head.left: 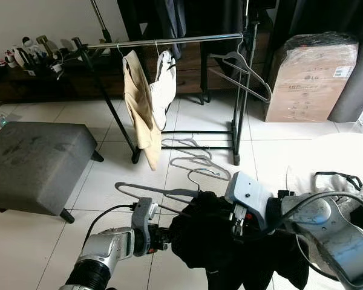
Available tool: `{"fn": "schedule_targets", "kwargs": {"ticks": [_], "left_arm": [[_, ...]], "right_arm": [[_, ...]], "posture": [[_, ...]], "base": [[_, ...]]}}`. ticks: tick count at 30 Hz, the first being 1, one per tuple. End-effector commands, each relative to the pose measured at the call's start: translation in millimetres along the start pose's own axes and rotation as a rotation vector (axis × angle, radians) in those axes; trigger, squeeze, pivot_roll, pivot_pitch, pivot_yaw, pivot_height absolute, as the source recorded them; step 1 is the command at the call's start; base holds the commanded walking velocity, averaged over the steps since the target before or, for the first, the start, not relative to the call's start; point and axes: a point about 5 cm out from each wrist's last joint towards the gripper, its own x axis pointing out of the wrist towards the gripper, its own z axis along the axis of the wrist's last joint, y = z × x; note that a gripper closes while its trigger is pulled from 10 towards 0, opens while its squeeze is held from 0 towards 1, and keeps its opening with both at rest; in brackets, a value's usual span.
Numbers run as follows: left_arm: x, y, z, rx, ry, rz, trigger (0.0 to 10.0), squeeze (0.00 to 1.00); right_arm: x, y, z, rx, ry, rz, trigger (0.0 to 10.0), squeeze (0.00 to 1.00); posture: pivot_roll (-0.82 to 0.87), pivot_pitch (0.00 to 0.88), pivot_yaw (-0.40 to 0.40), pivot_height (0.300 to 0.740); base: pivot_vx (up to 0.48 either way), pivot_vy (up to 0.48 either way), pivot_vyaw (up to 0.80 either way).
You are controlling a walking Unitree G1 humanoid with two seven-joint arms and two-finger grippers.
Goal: Hang hanger
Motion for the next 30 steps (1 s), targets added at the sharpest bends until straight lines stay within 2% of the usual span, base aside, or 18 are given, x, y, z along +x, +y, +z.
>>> {"fn": "schedule_targets", "kwargs": {"ticks": [1,5,8,12,19,23,27,29,30], "left_arm": [[-5.7,13.2,-11.2,0.016,0.037,0.088,0.0,0.0],[-8.9,17.7,-5.6,0.122,0.018,0.177,0.0,0.0],[-12.3,21.2,-1.0,0.203,0.011,0.252,0.0,0.0],[-15.2,24.6,1.3,0.248,0.011,0.296,0.0,0.0],[-20.1,30.1,0.8,0.295,0.024,0.331,0.0,0.0],[-22.0,32.0,0.5,0.306,0.025,0.343,0.0,0.0],[-27.0,38.1,0.4,0.344,0.039,0.374,0.0,0.0],[-28.0,39.2,0.2,0.347,0.042,0.379,0.0,0.0],[-29.3,41.2,-0.4,0.355,0.047,0.387,0.0,0.0]], "right_arm": [[-1.0,0.4,2.9,-0.027,-0.018,-0.011,0.0,0.0],[-4.5,-1.6,-13.2,0.004,0.038,-0.042,0.0,0.0],[-10.6,-2.7,-32.6,-0.007,0.136,-0.069,0.0,0.0],[-20.2,-8.9,-55.2,-0.021,0.256,-0.121,0.0,0.0],[-34.7,-16.7,-69.2,0.022,0.283,-0.165,0.0,0.0],[-39.2,-22.3,-68.1,0.117,0.2,-0.193,0.0,0.0],[-56.4,-27.1,-83.8,0.055,0.301,-0.198,0.0,0.0],[-60.5,-28.9,-85.6,0.062,0.306,-0.204,0.0,0.0],[-67.8,-32.4,-86.9,0.089,0.288,-0.208,0.0,0.0]], "posture": [[-0.18,0.176,0.123,0.74],[-0.18,0.178,0.123,0.74],[-0.18,0.18,0.123,0.74],[-0.18,0.181,0.125,0.74],[-0.17,0.185,0.129,0.74],[-0.17,0.184,0.13,0.74],[-0.17,0.185,0.131,0.74],[-0.17,0.184,0.131,0.74],[-0.18,0.183,0.131,0.74]], "base": [[0.0,0.0,0.0],[0.0,0.0,0.0],[0.0,0.0,0.0],[0.0,0.0,0.0],[0.0,0.0,0.0],[0.0,0.0,0.0],[0.0,0.0,0.0],[0.0,0.0,0.0],[0.0,0.0,0.0]]}}
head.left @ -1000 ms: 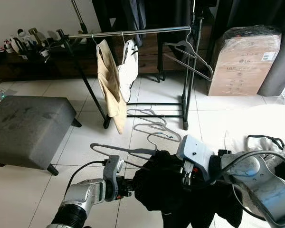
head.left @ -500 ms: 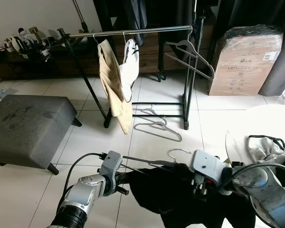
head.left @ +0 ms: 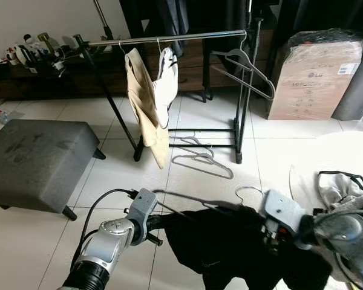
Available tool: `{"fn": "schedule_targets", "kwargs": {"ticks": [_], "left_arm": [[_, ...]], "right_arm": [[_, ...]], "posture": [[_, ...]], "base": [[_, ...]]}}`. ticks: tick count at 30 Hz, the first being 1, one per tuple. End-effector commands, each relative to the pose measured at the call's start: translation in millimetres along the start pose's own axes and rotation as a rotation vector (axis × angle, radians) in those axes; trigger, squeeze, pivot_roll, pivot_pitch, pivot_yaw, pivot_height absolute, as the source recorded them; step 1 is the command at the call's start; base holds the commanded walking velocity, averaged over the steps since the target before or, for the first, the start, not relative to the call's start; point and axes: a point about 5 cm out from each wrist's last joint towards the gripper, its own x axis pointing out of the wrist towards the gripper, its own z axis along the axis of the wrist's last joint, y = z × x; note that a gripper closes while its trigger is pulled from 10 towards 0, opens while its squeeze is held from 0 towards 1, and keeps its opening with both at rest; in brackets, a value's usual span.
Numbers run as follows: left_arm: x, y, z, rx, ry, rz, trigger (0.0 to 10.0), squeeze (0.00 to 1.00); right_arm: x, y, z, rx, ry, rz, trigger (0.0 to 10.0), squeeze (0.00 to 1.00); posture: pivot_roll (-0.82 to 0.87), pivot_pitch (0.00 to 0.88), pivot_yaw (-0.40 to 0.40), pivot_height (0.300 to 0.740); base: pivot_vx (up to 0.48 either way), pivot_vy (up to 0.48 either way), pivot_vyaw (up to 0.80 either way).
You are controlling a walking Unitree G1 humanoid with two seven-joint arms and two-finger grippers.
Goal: Hang hanger
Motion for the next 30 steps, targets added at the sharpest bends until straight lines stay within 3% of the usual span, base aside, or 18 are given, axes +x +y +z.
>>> {"fn": "schedule_targets", "kwargs": {"ticks": [1,11,26,30], "left_arm": [[-18.3,35.1,-27.3,0.026,0.122,0.169,0.0,0.0],[-19.8,37.6,-28.2,0.047,0.128,0.18,0.0,0.0],[-23.1,43.3,-30.5,0.061,0.143,0.2,0.0,0.0],[-24.8,46.4,-31.0,0.065,0.148,0.212,0.0,0.0]], "right_arm": [[-26.0,-22.7,-13.6,0.038,0.053,-0.11,0.0,0.0],[-53.1,-32.6,-29.4,-0.035,0.138,-0.096,0.0,0.0],[-68.5,-30.4,-38.4,-0.075,0.171,0.007,0.0,0.0],[-76.4,-32.7,-52.4,-0.105,0.275,0.024,0.0,0.0]], "posture": [[-0.18,0.183,0.131,0.74],[-0.18,0.18,0.135,0.74],[-0.17,0.186,0.137,0.74],[-0.17,0.188,0.139,0.74]], "base": [[0.0,0.0,0.0],[0.0,0.0,0.0],[0.0,0.0,0.0],[0.0,0.0,0.0]]}}
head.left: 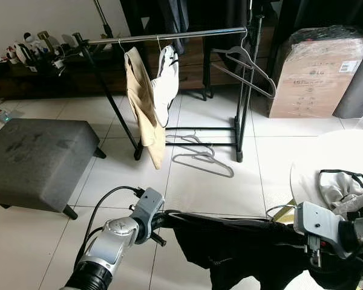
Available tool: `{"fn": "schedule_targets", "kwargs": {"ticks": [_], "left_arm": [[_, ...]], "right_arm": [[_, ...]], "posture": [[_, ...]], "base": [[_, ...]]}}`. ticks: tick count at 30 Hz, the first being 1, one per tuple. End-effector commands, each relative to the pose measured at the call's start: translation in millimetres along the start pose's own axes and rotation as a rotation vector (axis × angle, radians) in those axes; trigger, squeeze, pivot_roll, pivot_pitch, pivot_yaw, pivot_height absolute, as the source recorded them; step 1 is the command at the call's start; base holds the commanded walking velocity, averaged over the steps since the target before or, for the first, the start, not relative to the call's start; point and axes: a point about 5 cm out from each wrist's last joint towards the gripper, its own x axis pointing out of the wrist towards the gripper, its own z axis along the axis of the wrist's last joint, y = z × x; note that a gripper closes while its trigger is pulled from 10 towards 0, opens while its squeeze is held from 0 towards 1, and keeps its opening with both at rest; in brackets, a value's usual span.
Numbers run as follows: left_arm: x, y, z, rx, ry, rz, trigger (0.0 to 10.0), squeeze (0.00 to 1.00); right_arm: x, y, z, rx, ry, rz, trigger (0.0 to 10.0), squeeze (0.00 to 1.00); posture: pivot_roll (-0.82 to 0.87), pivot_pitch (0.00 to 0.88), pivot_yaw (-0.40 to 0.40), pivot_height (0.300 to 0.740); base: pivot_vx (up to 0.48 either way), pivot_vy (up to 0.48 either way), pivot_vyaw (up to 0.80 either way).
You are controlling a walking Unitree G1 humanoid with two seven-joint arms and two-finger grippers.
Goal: Hang hanger
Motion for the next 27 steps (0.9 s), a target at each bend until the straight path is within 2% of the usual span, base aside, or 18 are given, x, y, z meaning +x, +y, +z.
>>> {"fn": "schedule_targets", "kwargs": {"ticks": [1,3,4,6,10,13,16,17,19,20,21,24,27], "left_arm": [[-28.9,50.1,-39.4,-0.002,0.181,0.224,0.0,0.0],[-29.1,50.4,-39.5,-0.002,0.181,0.225,0.0,0.0],[-29.6,51.8,-39.7,-0.004,0.182,0.233,0.0,0.0],[-30.2,53.3,-39.7,-0.004,0.182,0.24,0.0,0.0],[-30.5,54.6,-37.1,0.002,0.174,0.243,0.0,0.0],[-28.8,52.6,-23.2,0.014,0.125,0.227,0.0,0.0],[-29.4,50.1,-10.9,0.038,0.08,0.195,0.0,0.0],[-30.0,44.8,0.5,0.027,0.034,0.132,0.0,0.0],[-30.4,43.7,2.8,0.032,0.029,0.119,0.0,0.0],[-31.2,42.7,7.8,0.062,0.023,0.108,0.0,0.0],[-31.2,42.7,7.8,0.062,0.023,0.108,0.0,0.0],[-31.8,39.0,13.7,0.115,0.029,0.073,0.0,0.0],[-29.9,32.8,17.4,0.133,0.015,0.05,0.0,0.0]], "right_arm": [[-31.5,-14.9,-30.2,0.04,0.203,-0.09,0.0,0.0],[-32.4,-15.5,-31.7,0.038,0.217,-0.094,0.0,0.0],[-34.7,-16.2,-37.1,0.019,0.276,-0.095,0.0,0.0],[-36.3,-16.9,-40.3,0.006,0.311,-0.098,0.0,0.0],[-32.2,-19.3,-40.0,-0.004,0.325,-0.128,0.0,0.0],[-21.3,-15.9,-39.4,-0.043,0.352,-0.117,0.0,0.0],[-10.6,-17.3,-37.7,-0.057,0.359,-0.158,0.0,0.0],[1.9,-18.6,-34.5,-0.044,0.348,-0.2,0.0,0.0],[5.5,-17.8,-33.5,-0.044,0.346,-0.2,0.0,0.0],[14.5,-16.7,-30.1,-0.031,0.336,-0.22,0.0,0.0],[14.5,-16.7,-30.1,-0.031,0.336,-0.22,0.0,0.0],[32.3,-17.7,-23.2,0.018,0.315,-0.287,0.0,0.0],[46.2,-11.2,-13.6,0.049,0.253,-0.259,0.0,0.0]], "posture": [[-0.17,0.188,0.139,0.74],[-0.17,0.19,0.139,0.74],[-0.17,0.189,0.139,0.74],[-0.17,0.191,0.139,0.74],[-0.17,0.19,0.138,0.74],[-0.17,0.19,0.138,0.74],[-0.17,0.19,0.138,0.74],[-0.16,0.191,0.139,0.74],[-0.16,0.191,0.139,0.74],[-0.16,0.191,0.14,0.74],[-0.16,0.191,0.14,0.74],[-0.16,0.191,0.139,0.74],[-0.16,0.192,0.139,0.74]], "base": [[0.0,0.0,0.0],[0.0,0.0,0.0],[0.0,0.0,0.0],[0.0,0.0,0.0],[0.0,0.0,0.0],[0.0,0.0,0.0],[0.0,0.0,0.0],[0.0,0.0,0.0],[0.0,0.0,0.0],[0.0,0.0,0.0],[0.0,0.0,0.0],[0.0,0.0,0.0],[0.0,0.0,0.0]]}}
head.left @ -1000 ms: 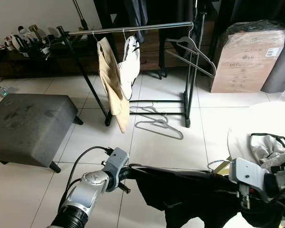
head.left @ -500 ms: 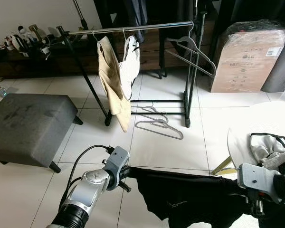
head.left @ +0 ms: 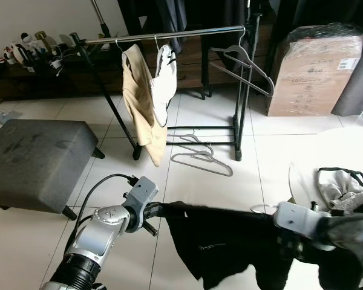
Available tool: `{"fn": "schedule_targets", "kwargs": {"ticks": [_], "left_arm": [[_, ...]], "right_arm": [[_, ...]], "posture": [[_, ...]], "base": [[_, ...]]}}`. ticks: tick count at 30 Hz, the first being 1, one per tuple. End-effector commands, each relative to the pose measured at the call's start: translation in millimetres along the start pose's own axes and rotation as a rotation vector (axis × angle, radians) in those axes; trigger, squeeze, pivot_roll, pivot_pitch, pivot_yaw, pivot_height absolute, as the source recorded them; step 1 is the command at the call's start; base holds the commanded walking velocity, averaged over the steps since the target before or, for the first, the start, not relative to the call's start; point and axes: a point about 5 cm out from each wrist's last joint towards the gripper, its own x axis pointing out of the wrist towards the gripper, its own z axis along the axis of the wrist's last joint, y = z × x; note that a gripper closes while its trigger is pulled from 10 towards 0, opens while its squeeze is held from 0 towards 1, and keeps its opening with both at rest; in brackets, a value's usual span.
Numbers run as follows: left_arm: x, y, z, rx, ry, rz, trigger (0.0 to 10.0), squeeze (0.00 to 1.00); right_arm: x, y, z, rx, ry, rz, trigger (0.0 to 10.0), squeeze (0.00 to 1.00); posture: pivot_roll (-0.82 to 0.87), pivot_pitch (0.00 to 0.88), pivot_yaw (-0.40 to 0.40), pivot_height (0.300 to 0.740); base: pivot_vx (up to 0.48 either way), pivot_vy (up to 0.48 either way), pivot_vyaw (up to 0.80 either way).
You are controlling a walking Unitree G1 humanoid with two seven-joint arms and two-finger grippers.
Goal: Hang hanger
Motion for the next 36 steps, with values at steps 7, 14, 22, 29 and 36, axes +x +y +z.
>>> {"fn": "schedule_targets", "kwargs": {"ticks": [7,14,22,29,36], "left_arm": [[-6.1,3.2,5.1,0.038,0.013,0.039,0.0,0.0],[-4.7,-12.9,23.9,0.06,-0.042,-0.026,5.6,0.0],[-13.1,-40.8,34.6,0.097,-0.084,-0.237,10.0,0.02],[-13.5,-45.7,53.9,0.04,-0.191,-0.25,10.0,1.0],[-19.2,-63.3,65.0,0.058,-0.244,-0.345,10.0,1.0]], "right_arm": [[17.6,22.5,19.6,0.078,-0.06,0.059,0.0,0.0],[28.3,29.1,48.9,0.274,-0.206,0.032,0.0,0.0],[37.9,33.9,51.3,0.269,-0.158,0.009,0.0,0.0],[43.8,43.4,52.9,0.2,-0.107,0.037,0.0,0.0],[50.6,47.6,57.5,0.213,-0.108,0.047,0.0,0.0]], "posture": [[-0.16,0.191,0.132,0.74],[-0.16,0.19,0.134,0.74],[-0.16,0.187,0.131,0.74],[-0.16,0.186,0.126,0.74],[-0.15,0.184,0.127,0.74]], "base": [[0.0,0.0,0.0],[0.0,0.0,0.0],[0.0,0.0,0.0],[0.0,0.0,0.0],[0.0,0.0,0.0]]}}
